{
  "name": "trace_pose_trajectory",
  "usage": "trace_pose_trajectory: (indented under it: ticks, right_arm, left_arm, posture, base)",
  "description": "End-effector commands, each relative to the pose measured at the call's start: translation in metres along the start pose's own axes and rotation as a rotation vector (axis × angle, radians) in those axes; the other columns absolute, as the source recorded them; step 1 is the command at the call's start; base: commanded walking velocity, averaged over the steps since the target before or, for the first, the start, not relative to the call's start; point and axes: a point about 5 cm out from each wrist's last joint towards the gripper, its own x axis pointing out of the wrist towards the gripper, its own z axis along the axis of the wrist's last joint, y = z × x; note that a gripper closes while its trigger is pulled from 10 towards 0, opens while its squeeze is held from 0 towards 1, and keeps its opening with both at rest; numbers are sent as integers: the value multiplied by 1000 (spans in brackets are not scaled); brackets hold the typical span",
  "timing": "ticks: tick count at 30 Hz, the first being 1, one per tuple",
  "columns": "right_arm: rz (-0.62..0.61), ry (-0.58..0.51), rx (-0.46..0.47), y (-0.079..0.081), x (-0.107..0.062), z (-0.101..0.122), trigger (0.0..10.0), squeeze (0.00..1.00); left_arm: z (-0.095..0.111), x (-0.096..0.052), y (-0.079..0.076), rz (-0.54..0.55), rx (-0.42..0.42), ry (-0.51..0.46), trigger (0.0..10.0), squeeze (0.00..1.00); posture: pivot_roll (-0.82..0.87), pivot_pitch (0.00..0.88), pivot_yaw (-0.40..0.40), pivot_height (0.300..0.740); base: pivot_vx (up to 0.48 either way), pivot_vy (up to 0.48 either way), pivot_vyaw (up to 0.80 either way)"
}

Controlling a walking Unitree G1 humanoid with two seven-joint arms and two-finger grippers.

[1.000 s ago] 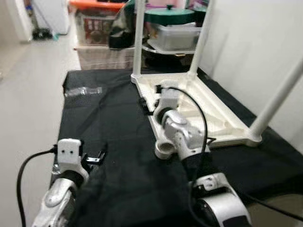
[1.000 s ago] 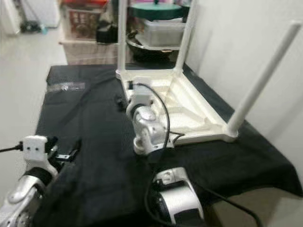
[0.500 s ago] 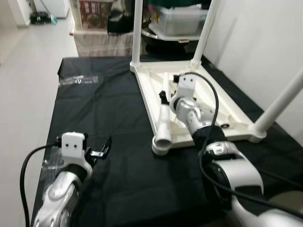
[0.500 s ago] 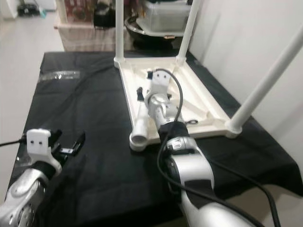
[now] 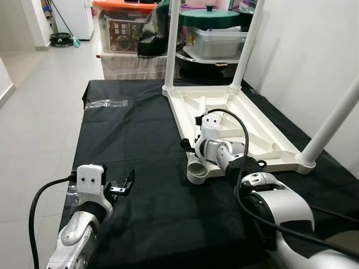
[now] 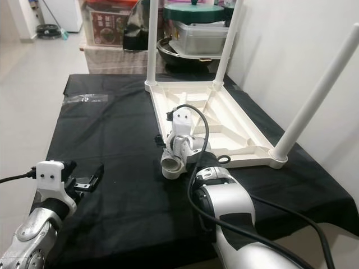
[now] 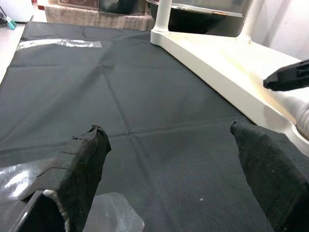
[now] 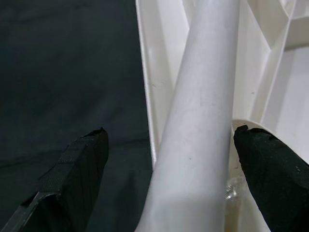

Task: Building children table

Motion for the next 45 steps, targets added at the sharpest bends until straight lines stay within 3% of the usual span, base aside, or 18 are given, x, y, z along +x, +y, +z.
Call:
trace_pose_trajectory:
  ticks: [1, 9, 10, 11, 12, 13, 24, 33, 34, 37, 38, 39, 41, 42, 45]
  right_arm:
    - [-25, 41, 1, -6, 1, -7, 10000, 0]
    - [-39, 113, 10, -14, 5, -24, 10000, 0]
    - [-38, 117, 21, -14, 5, -25, 6431, 0]
    - [-33, 113, 22, -14, 5, -26, 1137, 0]
    - [-33, 113, 22, -14, 5, -26, 1137, 0]
    - [-25, 108, 10, -14, 5, -26, 0, 0]
    - [2, 119, -105, -12, 7, -32, 0, 0]
    - [26, 108, -277, -14, 7, -30, 0, 0]
    - [25, 110, -295, -15, 7, -30, 10000, 0]
    - [30, 112, -310, -16, 6, -29, 10000, 0]
    - [32, 114, -310, -16, 6, -29, 10000, 43]
    - [34, 99, -300, -16, 5, -24, 10000, 318]
    - [35, 88, -294, -16, 5, -21, 10000, 318]
    - [79, 59, -255, -9, 3, -13, 10000, 0]
    - [140, 7, -208, 0, 1, -1, 10000, 0]
  left_arm:
    - [-3, 1, -4, -3, 5, 5, 10000, 0]
    - [-3, 2, -4, 1, 4, 1, 10000, 0]
    - [-3, 2, -4, 1, 4, 1, 10000, 0]
    - [-4, 2, -5, 2, 4, 1, 10000, 0]
    - [-4, 2, -5, 2, 4, 1, 10000, 0]
    - [-4, 1, -5, 3, 4, 1, 10000, 0]
    - [-4, 2, -4, 4, 14, 4, 10000, 0]
    - [-4, 2, -4, 5, 21, 4, 10000, 0]
    - [-5, 2, -4, 6, 22, 5, 10000, 0]
    - [-5, 2, -3, 6, 24, 7, 10000, 0]
    - [-5, 2, -3, 7, 26, 7, 10000, 0]
    - [-5, 2, -3, 7, 26, 7, 10000, 0]
    - [-4, 2, -3, 8, 27, 6, 10000, 0]
    - [-4, 1, -3, 8, 26, 6, 10000, 0]
    - [-4, 1, -3, 6, 24, 7, 10000, 0]
  posture:
    - [67, 0, -143, 740]
    - [66, 0, -151, 740]
    - [66, 0, -151, 740]
    - [67, 0, -153, 740]
    - [67, 0, -153, 740]
    - [67, 0, -153, 740]
    - [64, 0, -148, 740]
    - [63, 0, -150, 740]
    - [63, 0, -150, 740]
    - [63, 0, -150, 740]
    - [63, 0, -149, 740]
    - [64, 0, -149, 740]
    - [67, 0, -149, 740]
    - [65, 0, -145, 740]
    - [64, 0, -142, 740]
  base:
    - [0, 0, 0]
    - [0, 0, 0]
    - [0, 0, 0]
    - [0, 0, 0]
    - [0, 0, 0]
    - [0, 0, 0]
    - [0, 0, 0]
    - [0, 0, 0]
    - [0, 0, 0]
    - [0, 0, 0]
    - [0, 0, 0]
    - [0, 0, 0]
    - [0, 0, 0]
    - [0, 0, 0]
    - [0, 0, 0]
